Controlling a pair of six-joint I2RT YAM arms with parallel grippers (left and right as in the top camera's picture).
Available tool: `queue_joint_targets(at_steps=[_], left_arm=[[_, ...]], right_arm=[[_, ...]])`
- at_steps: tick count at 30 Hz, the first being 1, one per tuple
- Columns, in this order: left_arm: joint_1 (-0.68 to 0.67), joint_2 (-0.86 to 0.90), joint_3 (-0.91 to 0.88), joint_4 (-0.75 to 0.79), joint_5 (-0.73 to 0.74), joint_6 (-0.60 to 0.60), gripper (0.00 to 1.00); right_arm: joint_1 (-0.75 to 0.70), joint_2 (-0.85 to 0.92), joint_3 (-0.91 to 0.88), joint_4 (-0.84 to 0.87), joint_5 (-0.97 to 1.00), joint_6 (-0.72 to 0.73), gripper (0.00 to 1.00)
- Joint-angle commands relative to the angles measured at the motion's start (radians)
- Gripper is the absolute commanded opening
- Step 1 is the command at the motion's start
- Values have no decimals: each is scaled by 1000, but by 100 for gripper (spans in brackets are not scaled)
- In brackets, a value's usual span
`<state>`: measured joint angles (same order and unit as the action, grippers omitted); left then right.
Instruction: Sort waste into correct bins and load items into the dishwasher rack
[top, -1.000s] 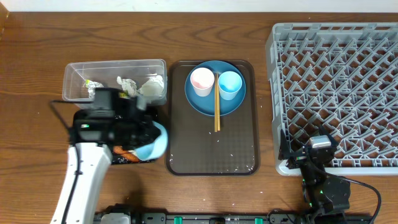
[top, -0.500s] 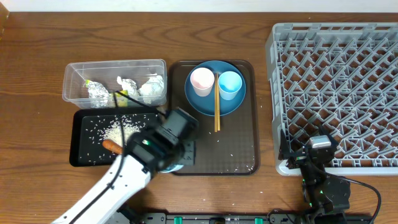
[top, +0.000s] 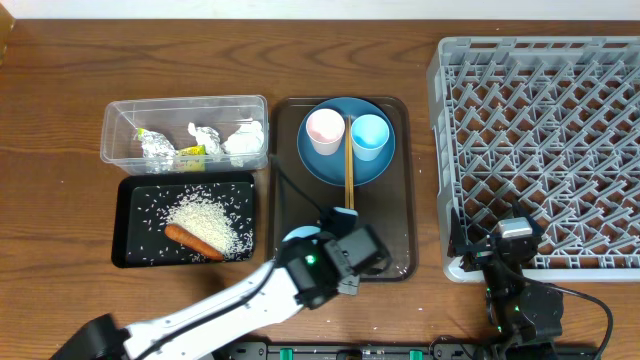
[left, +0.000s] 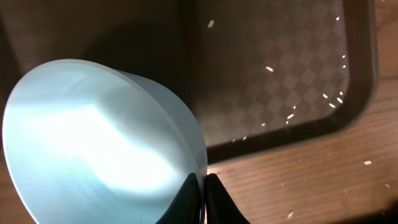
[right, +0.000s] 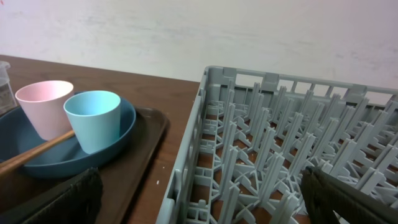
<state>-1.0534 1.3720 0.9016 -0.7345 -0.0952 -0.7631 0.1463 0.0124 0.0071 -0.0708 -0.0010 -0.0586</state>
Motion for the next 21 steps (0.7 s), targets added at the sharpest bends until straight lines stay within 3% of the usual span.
queue_joint_targets(at_steps=[1, 8, 13, 21], left_arm=[[-24, 69, -15, 27, -64, -28, 6], [-25, 185, -15, 48, -65, -35, 7], [-25, 177, -13, 85, -75, -35, 14], [-25, 135, -6, 146, -183, 11, 11]], right_arm=[[8, -6, -2, -4, -4, 10, 99], [8, -6, -2, -4, -4, 10, 99], [8, -6, -2, -4, -4, 9, 99], [8, -6, -2, -4, -4, 10, 99]])
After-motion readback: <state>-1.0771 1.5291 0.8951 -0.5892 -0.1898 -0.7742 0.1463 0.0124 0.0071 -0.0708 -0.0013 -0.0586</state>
